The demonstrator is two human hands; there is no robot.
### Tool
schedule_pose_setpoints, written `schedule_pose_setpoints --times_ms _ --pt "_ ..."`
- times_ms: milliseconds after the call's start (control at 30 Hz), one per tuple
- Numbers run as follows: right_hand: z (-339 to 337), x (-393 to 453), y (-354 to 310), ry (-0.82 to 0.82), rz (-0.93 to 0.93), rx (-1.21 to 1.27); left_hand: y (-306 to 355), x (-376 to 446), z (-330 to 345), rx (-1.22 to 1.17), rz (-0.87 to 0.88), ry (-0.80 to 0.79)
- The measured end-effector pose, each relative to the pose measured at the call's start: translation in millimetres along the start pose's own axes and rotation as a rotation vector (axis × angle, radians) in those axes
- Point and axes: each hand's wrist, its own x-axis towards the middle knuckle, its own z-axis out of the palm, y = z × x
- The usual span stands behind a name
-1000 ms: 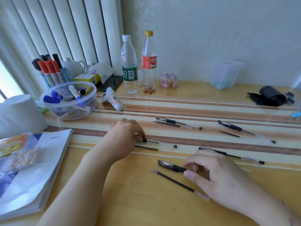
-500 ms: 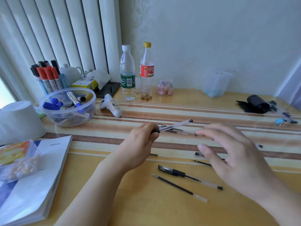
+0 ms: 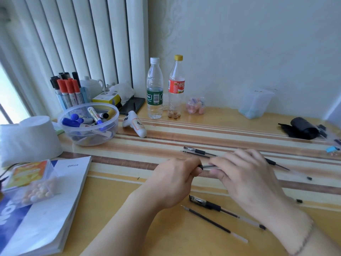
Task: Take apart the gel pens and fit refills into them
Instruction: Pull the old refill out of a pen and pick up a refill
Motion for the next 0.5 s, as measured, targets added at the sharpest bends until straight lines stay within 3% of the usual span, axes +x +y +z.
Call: schedule_pose_setpoints --times_ms 100,267,500 --pt "9 -5 4 0.087 -0.012 0.106 0 1 2 0.048 0.011 -0.023" --pt "8 -10 19 0.089 0.008 0.319 -1 2 -4 0.015 0.004 0.058" --pt "9 -18 28 0.101 0.084 0.415 1 3 -1 0.005 0.122 0.16"
